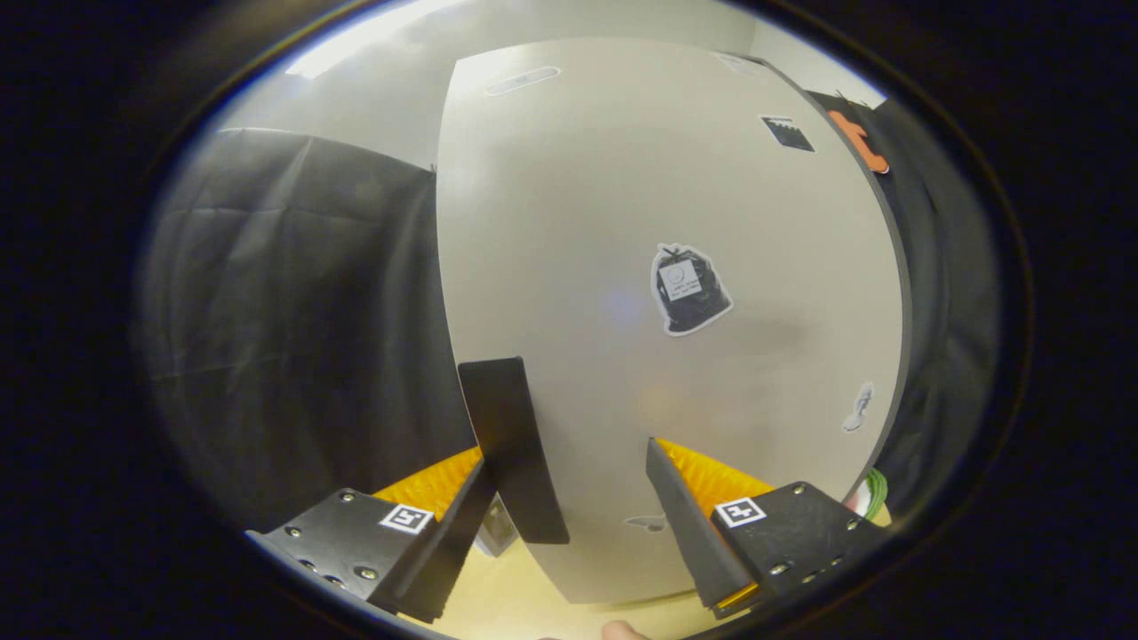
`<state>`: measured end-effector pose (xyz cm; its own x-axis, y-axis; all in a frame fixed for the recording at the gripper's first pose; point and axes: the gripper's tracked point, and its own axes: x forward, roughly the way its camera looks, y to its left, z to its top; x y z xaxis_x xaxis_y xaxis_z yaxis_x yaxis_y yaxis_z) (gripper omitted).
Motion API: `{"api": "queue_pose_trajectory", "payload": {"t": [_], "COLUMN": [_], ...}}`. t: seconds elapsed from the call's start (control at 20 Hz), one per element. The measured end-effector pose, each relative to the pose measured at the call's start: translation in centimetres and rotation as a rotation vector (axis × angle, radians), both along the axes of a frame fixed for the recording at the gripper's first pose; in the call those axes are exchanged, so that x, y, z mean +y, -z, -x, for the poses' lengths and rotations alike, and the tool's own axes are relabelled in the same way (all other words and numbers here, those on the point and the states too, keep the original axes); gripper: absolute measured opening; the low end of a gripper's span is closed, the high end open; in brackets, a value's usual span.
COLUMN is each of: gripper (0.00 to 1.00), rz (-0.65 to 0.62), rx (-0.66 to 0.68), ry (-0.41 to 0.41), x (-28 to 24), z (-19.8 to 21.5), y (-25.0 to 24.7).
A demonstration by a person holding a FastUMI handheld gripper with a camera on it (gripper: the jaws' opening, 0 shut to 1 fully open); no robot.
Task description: Open the shoe cabinet door, grab the shoes and put them into the shoe cabinet, then close the shoe cabinet door.
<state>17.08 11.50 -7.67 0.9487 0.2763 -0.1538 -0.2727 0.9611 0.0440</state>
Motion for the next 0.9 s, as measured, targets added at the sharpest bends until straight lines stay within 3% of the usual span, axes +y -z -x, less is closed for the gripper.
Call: {"api": "queue_pose_trajectory", "payload": {"t": [0.9], "gripper": [0.99], "rz": [0.006], "rx": [-0.036], "ry": [0.106], "x": [0.48], "z": [-0.14], "y": [-0.1]}}
